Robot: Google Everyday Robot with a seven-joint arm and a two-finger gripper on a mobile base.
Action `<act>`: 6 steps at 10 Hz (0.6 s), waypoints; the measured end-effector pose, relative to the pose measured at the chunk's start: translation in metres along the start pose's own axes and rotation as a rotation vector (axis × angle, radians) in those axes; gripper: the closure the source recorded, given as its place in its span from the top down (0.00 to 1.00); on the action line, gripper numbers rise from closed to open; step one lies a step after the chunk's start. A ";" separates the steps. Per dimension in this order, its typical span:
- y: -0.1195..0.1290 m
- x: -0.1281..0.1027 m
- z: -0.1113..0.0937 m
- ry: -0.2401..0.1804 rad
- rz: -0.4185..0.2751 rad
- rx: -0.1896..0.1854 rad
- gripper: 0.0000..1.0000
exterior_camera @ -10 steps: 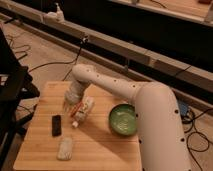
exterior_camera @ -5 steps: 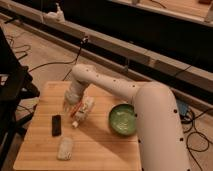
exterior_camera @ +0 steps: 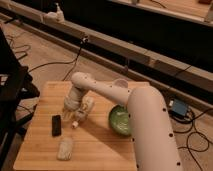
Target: Push the eraser across the table
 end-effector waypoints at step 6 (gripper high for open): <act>-0.008 0.006 0.042 -0.076 -0.020 -0.040 0.00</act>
